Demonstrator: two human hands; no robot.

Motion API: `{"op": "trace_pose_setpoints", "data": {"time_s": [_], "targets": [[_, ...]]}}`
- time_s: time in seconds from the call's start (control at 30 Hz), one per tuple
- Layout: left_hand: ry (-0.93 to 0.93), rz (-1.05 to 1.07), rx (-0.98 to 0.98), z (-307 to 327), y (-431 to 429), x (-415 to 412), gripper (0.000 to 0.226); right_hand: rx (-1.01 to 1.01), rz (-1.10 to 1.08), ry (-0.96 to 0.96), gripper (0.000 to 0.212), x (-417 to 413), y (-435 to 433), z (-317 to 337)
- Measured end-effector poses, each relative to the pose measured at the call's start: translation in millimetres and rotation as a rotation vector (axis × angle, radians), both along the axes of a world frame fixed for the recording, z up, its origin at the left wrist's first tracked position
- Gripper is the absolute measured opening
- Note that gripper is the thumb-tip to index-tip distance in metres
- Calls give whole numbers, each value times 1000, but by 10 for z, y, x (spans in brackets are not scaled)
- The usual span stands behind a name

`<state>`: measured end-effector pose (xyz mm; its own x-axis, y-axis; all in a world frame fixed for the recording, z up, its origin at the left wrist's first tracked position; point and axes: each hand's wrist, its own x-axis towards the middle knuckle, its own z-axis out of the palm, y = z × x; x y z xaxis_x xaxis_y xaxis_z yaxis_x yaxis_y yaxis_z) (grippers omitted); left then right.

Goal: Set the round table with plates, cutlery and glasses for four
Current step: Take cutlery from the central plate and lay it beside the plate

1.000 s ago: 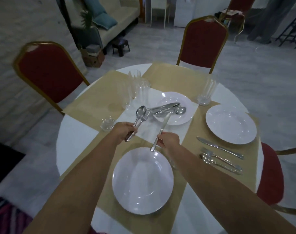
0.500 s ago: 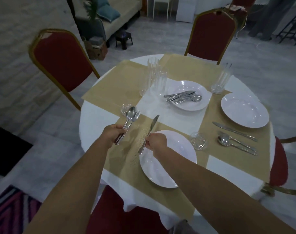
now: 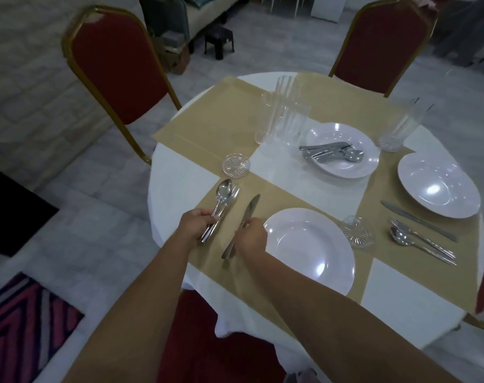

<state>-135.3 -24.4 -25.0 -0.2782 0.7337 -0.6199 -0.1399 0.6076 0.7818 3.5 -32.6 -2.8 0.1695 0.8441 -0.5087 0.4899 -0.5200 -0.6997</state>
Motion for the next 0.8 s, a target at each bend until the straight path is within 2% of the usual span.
{"op": "trace_pose_setpoints", "data": {"time_s": [0.4, 0.53, 0.63, 0.7, 0.8], "targets": [[-21, 18, 32, -84, -96, 0, 13, -34, 152, -171, 30, -41, -11, -19], [8, 25, 52, -113, -139, 14, 15, 44, 269, -266, 35, -15, -41, 16], [8, 36, 85, -106, -180, 35, 22, 205, 578, -518, 31, 31, -136, 72], [5, 36, 100, -104, -192, 34, 23, 448, 777, -734, 19, 102, -231, 38], [32, 20, 103, -111, -196, 21, 22, 498, 892, -904, 23, 186, -293, -140]]}}
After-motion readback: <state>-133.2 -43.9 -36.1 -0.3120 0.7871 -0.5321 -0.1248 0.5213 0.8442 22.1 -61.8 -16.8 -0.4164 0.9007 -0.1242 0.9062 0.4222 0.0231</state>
